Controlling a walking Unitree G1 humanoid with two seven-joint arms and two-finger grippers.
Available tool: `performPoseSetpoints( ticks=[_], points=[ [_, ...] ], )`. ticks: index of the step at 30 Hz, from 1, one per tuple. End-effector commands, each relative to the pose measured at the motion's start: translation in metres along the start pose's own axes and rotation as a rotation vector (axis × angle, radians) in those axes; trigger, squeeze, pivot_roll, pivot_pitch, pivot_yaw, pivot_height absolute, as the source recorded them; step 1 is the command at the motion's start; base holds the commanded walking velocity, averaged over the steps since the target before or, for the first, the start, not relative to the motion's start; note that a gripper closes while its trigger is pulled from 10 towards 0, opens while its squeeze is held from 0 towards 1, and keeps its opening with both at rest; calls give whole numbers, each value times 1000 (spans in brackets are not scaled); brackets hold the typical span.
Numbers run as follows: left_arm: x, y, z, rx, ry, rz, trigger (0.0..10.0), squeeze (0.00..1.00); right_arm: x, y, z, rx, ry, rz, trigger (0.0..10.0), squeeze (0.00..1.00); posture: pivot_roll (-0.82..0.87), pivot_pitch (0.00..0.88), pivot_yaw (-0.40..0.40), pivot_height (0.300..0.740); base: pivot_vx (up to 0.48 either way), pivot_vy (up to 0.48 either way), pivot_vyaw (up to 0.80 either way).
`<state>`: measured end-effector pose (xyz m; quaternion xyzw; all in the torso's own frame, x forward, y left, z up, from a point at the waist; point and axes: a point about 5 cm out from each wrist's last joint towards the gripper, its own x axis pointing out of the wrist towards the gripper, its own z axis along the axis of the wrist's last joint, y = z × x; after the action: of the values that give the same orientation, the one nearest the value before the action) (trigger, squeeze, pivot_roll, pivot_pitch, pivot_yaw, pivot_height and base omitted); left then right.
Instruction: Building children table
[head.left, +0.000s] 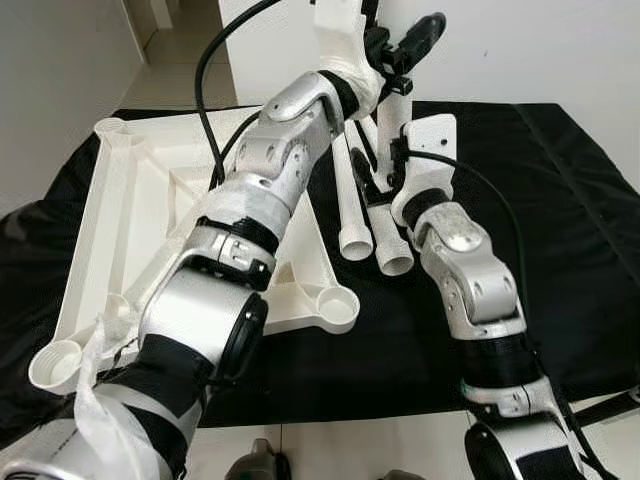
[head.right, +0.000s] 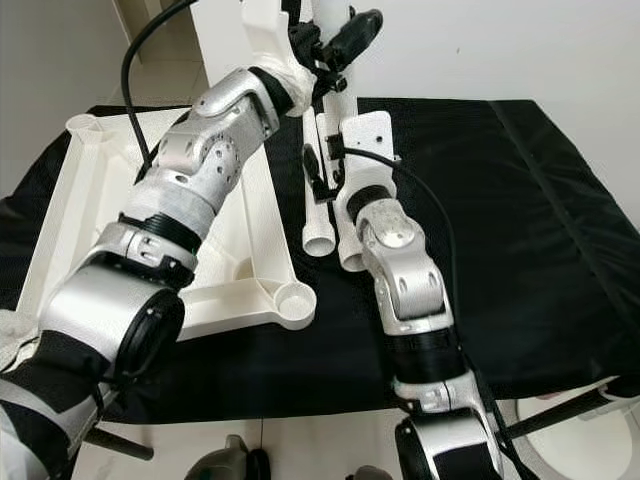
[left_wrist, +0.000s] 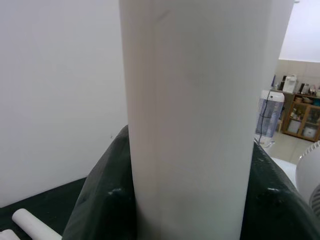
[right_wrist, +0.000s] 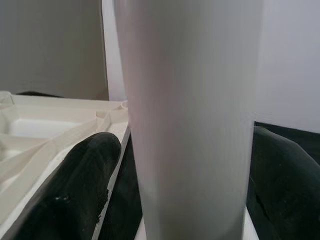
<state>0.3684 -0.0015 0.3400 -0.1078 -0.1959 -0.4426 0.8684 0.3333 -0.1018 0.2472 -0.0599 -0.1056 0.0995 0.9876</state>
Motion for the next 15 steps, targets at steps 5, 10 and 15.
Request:
performPoseSetpoints(
  ticks=[5, 10, 15],
  points=[
    [0, -14, 2, 47, -8, -117, 10000, 0, 6, -2, 0, -13, 18, -24, 8549, 0, -16, 0, 36, 740, 0, 0, 0],
    [-1, -17, 2, 45, -8, -123, 10000, 0, 7, -2, 0, -14, 20, -23, 3725, 0, -16, 0, 39, 740, 0, 0, 0],
    [-1, -19, 2, 47, -9, -131, 10000, 0, 9, -2, 1, -21, 16, -33, 0, 0, -16, 0, 41, 740, 0, 0, 0]
  ],
)
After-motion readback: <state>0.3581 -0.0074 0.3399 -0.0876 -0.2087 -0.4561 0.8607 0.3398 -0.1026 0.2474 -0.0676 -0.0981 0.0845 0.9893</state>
